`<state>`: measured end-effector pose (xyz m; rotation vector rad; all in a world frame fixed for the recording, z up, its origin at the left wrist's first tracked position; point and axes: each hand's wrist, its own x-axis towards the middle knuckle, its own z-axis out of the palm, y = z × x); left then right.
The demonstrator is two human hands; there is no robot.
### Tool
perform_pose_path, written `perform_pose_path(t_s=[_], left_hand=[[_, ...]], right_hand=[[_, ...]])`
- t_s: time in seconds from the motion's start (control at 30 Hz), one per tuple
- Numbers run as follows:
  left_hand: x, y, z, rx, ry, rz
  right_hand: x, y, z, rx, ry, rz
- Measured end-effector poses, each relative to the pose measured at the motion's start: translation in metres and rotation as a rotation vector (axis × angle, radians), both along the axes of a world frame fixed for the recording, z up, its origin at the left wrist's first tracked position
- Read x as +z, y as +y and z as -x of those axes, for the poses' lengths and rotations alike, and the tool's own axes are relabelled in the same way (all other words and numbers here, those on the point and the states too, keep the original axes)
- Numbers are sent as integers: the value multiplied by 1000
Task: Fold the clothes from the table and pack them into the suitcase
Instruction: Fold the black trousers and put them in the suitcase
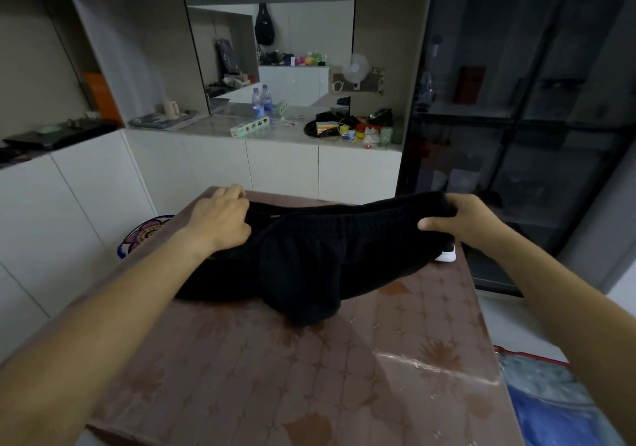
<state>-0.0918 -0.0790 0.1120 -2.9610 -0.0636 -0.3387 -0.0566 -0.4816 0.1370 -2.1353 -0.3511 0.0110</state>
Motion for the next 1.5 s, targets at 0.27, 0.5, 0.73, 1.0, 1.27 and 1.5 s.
perform_pose_path(t_s=[0.27,0.5,0.73,1.0,1.27,1.5], left_hand=[[-18,-2,-4,-89,-84,557],[-14,-2,-3,-149,-180,1180],[16,-4,-12,-85,-209,839],[82,-36,-20,-140,-389,714],[94,-92,-42,-203,-364,988],[122,-107,-51,-299,-426,1248]], right_hand=[[-13,-2,0,-96,11,-145],[-14,-16,1,72,49,-57],[-8,-14,-4,-114,-29,-185],[36,-15,-11,-307,-380,-265],[44,-55,-5,-532,-418,-169],[79,-60,1,-648,-545,-159]])
